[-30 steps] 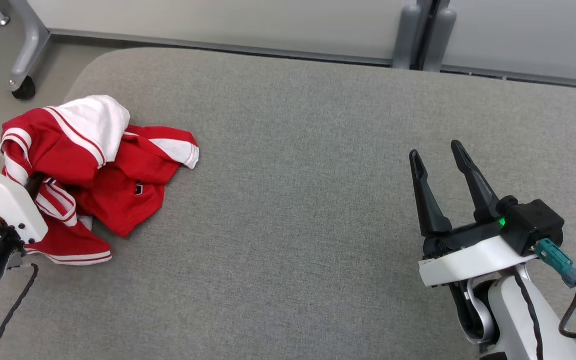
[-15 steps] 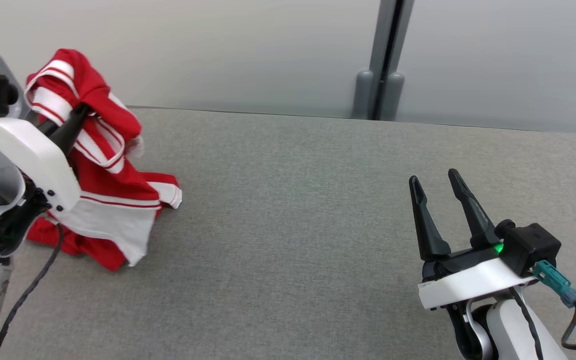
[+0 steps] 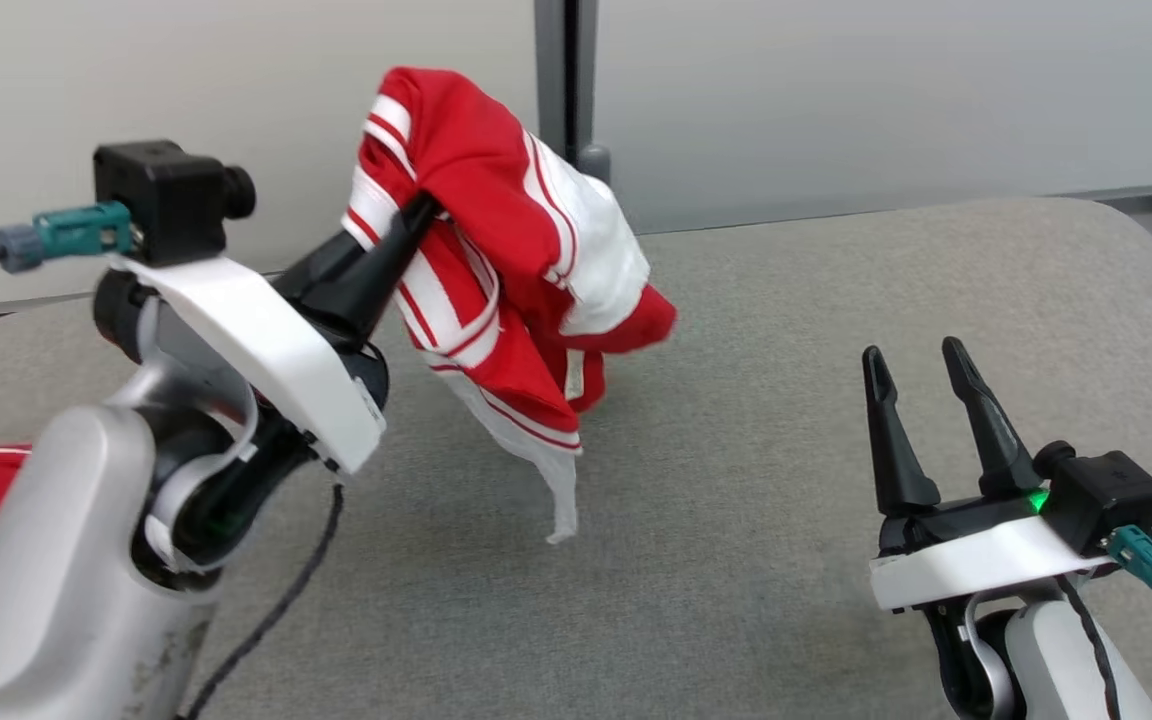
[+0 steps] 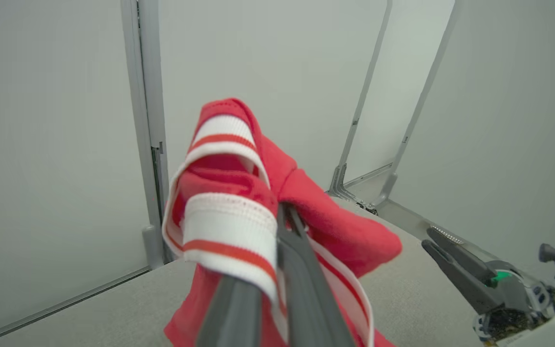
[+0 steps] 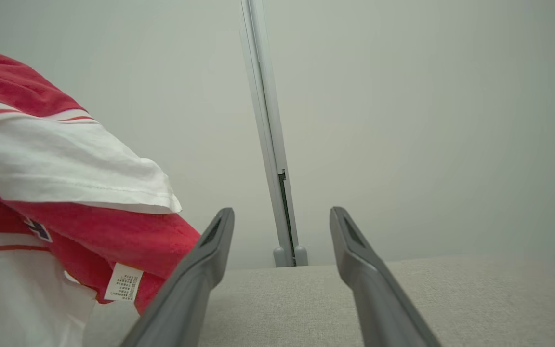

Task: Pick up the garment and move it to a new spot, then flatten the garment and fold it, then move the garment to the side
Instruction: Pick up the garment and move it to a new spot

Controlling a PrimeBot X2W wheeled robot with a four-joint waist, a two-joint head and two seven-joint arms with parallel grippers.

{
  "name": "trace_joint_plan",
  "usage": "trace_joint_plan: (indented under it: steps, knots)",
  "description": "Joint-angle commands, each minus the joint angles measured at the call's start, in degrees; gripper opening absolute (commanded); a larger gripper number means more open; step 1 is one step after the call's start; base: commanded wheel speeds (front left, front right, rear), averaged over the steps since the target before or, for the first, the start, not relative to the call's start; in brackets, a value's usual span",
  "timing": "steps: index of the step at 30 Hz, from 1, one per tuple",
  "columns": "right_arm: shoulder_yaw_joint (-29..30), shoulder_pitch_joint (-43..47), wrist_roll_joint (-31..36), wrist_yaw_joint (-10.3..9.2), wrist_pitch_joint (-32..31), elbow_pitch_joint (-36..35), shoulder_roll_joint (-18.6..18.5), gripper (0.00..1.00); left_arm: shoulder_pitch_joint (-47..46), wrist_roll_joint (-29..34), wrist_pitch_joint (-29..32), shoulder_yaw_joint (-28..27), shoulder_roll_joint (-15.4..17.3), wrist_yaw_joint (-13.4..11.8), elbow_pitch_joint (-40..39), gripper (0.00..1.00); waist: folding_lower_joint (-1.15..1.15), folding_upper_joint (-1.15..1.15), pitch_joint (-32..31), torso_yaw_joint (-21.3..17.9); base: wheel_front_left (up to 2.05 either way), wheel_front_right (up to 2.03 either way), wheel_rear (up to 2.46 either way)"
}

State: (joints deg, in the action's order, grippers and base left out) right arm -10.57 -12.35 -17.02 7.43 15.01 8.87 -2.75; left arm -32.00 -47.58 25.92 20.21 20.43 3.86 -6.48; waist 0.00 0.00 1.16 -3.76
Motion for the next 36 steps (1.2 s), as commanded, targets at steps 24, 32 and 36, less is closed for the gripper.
trace_joint_plan:
  steps: [24,32,36]
  knots:
    - [1.5,0.1,2.4,0.11,0.2,0.6,-0.7,1.00,9.0,1.9,-25.7,4.3,-9.4,3.3,36.4,1.00,0.00,0.00,2.8,-1.2,0.00,0.00,0.00]
    - [0.0,-1.0,2.5,0.11,0.2,1.3,-1.8,1.00,10.6,3.1,-28.2,4.4,-5.9,2.5,34.8,1.00,0.00,0.00,0.2,1.4,0.00,0.00,0.00]
    - [0.7,-0.1,2.4,0.11,0.1,1.2,-2.2,1.00,12.7,4.9,-29.8,3.5,-3.2,-0.3,31.8,1.00,0.00,0.00,-0.6,2.5,0.00,0.00,0.00]
